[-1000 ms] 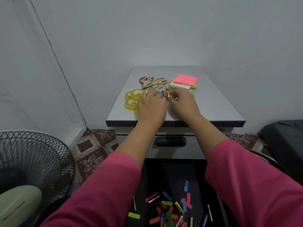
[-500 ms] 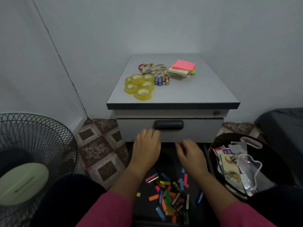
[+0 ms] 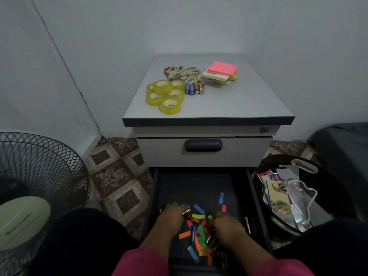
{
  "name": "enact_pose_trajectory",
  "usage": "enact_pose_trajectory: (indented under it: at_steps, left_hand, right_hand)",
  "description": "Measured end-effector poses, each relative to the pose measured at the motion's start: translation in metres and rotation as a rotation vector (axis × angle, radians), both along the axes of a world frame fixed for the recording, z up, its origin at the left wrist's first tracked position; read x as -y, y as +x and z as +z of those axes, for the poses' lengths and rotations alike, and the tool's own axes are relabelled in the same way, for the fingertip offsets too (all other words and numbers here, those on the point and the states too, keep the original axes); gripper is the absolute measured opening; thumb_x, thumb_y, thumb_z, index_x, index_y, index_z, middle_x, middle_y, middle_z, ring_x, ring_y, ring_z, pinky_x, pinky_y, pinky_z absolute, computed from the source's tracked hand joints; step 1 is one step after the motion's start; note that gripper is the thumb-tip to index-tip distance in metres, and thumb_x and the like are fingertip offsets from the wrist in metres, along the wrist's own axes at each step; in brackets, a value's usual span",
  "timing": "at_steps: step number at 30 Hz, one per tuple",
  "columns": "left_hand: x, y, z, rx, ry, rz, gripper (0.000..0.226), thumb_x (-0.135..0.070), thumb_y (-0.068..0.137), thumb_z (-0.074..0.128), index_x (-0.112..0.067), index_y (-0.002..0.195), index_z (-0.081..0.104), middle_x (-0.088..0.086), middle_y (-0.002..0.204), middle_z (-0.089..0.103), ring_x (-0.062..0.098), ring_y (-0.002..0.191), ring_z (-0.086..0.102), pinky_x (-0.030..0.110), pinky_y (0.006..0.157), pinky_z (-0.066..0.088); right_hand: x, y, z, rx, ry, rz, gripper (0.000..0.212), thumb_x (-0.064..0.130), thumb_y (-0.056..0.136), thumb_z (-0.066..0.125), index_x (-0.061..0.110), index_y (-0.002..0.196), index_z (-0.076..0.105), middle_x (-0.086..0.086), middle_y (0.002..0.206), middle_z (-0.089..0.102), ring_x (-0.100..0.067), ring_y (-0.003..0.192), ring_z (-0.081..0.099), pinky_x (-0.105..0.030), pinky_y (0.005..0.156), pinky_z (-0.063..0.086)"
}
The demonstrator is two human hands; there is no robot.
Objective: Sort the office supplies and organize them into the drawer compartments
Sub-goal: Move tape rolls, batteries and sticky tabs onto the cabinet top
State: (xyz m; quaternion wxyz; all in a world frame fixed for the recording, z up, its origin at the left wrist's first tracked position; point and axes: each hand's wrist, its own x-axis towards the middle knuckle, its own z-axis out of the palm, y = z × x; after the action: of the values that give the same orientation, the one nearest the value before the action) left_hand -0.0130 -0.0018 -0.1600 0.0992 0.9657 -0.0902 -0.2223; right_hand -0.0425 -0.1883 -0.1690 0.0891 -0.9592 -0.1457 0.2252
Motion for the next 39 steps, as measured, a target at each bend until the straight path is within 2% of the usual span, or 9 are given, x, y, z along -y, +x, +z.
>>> enact_pose_trajectory:
  at_steps: [5,10,15,19,23,26,30,35,39]
  left_hand:
    - [0.006,-0.005,-0.008,0.034,-0.011,0.098,0.038,-0.010,0.095,0.047,-0.014,0.132,0.047,0.010,0.133,0.048,0.025,0.123,0.044,0.034,0.102,0.040]
    - [0.009,-0.007,-0.012,0.049,-0.023,0.146,0.037,-0.008,0.092,0.050,-0.014,0.129,0.048,0.008,0.130,0.051,0.022,0.120,0.048,0.033,0.101,0.042]
    - [0.006,-0.007,-0.016,0.092,0.061,0.114,0.036,-0.008,0.094,0.049,-0.011,0.130,0.050,0.010,0.133,0.048,0.023,0.123,0.045,0.032,0.102,0.040]
    - [0.005,-0.011,-0.014,0.139,0.099,0.098,0.032,-0.012,0.095,0.048,-0.010,0.127,0.054,0.010,0.134,0.041,0.024,0.124,0.038,0.035,0.104,0.038]
    - [0.011,-0.005,-0.011,0.236,-0.049,0.097,0.025,-0.017,0.095,0.048,-0.014,0.117,0.059,0.005,0.123,0.051,0.018,0.114,0.044,0.028,0.096,0.040]
    - [0.019,-0.005,-0.010,0.203,-0.106,0.031,0.022,-0.016,0.096,0.046,-0.014,0.115,0.058,0.004,0.118,0.057,0.018,0.111,0.048,0.029,0.094,0.041]
    - [0.022,-0.010,-0.014,0.155,-0.074,0.006,0.019,-0.012,0.094,0.047,-0.014,0.112,0.053,0.007,0.112,0.060,0.021,0.104,0.053,0.033,0.085,0.044]
    - [0.021,-0.010,-0.014,0.166,-0.077,-0.013,0.028,-0.008,0.090,0.050,-0.013,0.118,0.051,0.007,0.115,0.059,0.023,0.106,0.054,0.034,0.087,0.044]
    - [0.021,-0.011,-0.016,0.166,-0.111,0.003,0.020,-0.011,0.093,0.048,-0.013,0.111,0.054,0.007,0.111,0.061,0.022,0.102,0.055,0.033,0.084,0.045]
  right_hand:
    - [0.000,0.004,-0.002,-0.015,0.074,0.009,0.029,0.030,0.097,0.047,0.021,0.124,0.055,-0.001,0.123,0.052,-0.013,0.106,0.054,-0.028,0.094,0.047]
    - [-0.001,0.008,-0.001,-0.066,0.067,0.010,0.024,0.024,0.097,0.048,0.018,0.117,0.059,-0.002,0.116,0.059,-0.014,0.104,0.058,-0.026,0.092,0.047]
    - [0.001,0.008,-0.001,-0.087,0.073,-0.004,0.021,0.024,0.097,0.049,0.018,0.112,0.061,-0.001,0.117,0.057,-0.012,0.101,0.058,-0.024,0.089,0.047]
    - [0.000,0.007,-0.002,-0.074,0.080,0.022,0.021,0.025,0.097,0.050,0.018,0.115,0.058,-0.001,0.119,0.054,-0.012,0.105,0.055,-0.025,0.092,0.045]
    - [0.001,0.007,-0.001,-0.045,0.096,0.043,0.022,0.023,0.097,0.049,0.017,0.116,0.058,-0.001,0.120,0.054,-0.013,0.106,0.054,-0.025,0.093,0.044]
    - [0.001,0.007,-0.001,-0.043,0.088,0.026,0.023,0.022,0.097,0.050,0.018,0.117,0.058,-0.002,0.121,0.054,-0.014,0.107,0.055,-0.026,0.094,0.045]
    - [0.001,0.004,-0.002,-0.034,0.083,0.041,0.029,0.023,0.097,0.049,0.018,0.125,0.053,-0.003,0.123,0.052,-0.016,0.108,0.054,-0.027,0.093,0.045]
    - [0.001,0.004,-0.004,0.011,0.063,0.078,0.035,0.026,0.097,0.050,0.018,0.131,0.050,-0.005,0.130,0.048,-0.019,0.115,0.050,-0.029,0.098,0.042]
    - [0.002,0.003,-0.003,0.027,0.011,0.128,0.039,0.031,0.097,0.050,0.019,0.134,0.048,-0.006,0.134,0.046,-0.021,0.120,0.047,-0.033,0.101,0.041]
